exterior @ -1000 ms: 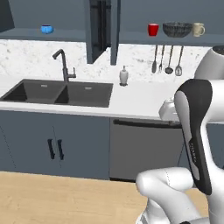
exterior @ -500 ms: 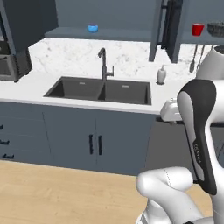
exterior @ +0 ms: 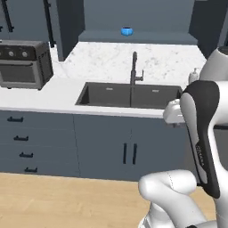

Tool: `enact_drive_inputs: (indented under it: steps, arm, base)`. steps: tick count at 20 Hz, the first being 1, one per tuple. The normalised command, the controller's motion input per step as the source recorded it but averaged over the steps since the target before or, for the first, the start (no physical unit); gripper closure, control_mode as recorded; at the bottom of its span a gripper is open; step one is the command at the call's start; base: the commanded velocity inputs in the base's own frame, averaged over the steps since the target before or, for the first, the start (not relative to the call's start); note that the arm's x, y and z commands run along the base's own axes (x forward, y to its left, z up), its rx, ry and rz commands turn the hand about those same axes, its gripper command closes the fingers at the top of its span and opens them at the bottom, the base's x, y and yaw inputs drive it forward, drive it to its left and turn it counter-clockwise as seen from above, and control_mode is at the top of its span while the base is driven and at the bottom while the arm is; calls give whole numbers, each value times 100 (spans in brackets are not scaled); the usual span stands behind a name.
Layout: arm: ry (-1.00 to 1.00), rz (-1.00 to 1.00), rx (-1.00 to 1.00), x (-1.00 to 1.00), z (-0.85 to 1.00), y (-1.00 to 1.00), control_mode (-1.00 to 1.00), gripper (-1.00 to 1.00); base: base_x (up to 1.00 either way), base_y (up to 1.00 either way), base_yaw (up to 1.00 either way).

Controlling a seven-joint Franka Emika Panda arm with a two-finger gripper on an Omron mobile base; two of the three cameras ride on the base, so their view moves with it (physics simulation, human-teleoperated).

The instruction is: Gather all objects into one cabinet and sort the glasses and bowls to opposite sides.

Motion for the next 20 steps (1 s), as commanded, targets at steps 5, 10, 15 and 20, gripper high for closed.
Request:
enact_drive_inputs:
  steps: [5,10,15,20]
  arm:
    - [0,0,0,0,0,0,100,-100]
    - [0,0,0,0,0,0,100,-100]
    - [0,0,0,0,0,0,100,-100]
    - [0,0,0,0,0,0,100,-100]
  base:
    - [74,59,-31]
    - [62,33,-34]
    - [46,27,-40]
    - [31,49,-30]
